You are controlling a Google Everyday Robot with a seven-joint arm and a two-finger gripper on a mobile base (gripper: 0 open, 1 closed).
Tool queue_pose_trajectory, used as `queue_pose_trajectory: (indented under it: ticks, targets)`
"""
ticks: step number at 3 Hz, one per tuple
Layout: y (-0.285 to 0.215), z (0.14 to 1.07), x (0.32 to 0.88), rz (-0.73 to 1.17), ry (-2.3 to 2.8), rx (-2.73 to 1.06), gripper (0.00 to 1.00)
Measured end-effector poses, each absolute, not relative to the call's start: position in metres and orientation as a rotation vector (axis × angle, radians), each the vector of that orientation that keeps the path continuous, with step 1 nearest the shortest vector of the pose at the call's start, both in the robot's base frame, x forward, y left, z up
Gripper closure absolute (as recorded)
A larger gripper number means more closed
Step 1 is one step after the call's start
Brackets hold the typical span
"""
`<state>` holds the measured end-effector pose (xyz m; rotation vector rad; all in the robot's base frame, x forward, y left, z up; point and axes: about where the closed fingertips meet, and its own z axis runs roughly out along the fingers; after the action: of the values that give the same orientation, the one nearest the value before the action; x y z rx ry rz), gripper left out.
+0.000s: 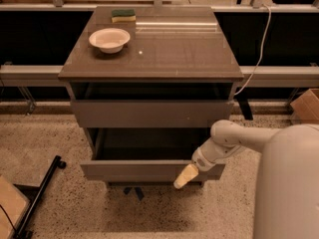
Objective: Open middle drawer
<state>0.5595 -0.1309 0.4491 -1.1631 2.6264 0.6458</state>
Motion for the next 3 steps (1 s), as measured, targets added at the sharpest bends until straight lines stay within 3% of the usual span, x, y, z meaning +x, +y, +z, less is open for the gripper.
queue_pose_trajectory:
  ticks: [1, 2, 3]
  targets:
    - [-0.133, 0.449, 0.556, 0.632, 2.643, -1.178, 0.00]
    - [-0.122, 0.441, 0.565, 0.773, 2.559, -1.152, 0.00]
    - [-0.113, 0.434, 0.566, 0.948, 2.465, -1.122, 0.22]
